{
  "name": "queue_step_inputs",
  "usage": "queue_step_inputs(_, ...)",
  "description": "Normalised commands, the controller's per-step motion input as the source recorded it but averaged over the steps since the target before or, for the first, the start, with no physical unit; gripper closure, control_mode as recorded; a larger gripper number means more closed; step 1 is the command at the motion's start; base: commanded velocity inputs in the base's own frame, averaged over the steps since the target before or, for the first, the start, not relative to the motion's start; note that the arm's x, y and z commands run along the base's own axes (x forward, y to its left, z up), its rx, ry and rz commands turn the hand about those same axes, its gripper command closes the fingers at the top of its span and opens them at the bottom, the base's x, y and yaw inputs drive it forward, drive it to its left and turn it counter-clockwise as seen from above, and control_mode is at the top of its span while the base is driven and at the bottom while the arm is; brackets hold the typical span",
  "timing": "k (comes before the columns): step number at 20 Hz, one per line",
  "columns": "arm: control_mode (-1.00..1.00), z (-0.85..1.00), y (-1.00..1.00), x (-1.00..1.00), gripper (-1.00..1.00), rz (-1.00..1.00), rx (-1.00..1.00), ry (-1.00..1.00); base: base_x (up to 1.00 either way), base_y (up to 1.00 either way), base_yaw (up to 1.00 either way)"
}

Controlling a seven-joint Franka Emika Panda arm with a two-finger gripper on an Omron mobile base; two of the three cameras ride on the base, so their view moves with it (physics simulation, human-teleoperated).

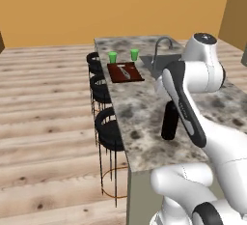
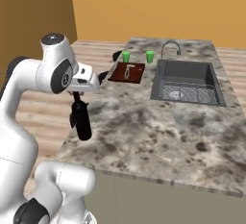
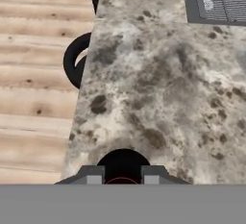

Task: Place the drinks on the dining counter in a tight cluster.

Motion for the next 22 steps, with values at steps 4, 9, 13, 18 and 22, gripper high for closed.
queue_step_inputs(4,-1.00,-0.04,-0.18,0.98,1.00,0.00,0.03,0.04,0.00,0.00,0.00)
queue_step_inputs(9,-1.00,-0.07,-0.01,0.40,1.00,0.01,0.01,0.01,0.00,0.00,0.00)
queue_step_inputs(13,-1.00,-0.18,0.00,0.25,1.00,0.00,0.00,0.00,0.00,0.00,0.00)
queue_step_inputs(18,-1.00,-0.58,0.00,0.11,1.00,0.00,0.00,0.00,0.00,0.00,0.00)
queue_step_inputs(22,-1.00,-0.39,0.00,0.03,1.00,0.00,0.00,0.00,0.00,0.00,0.00)
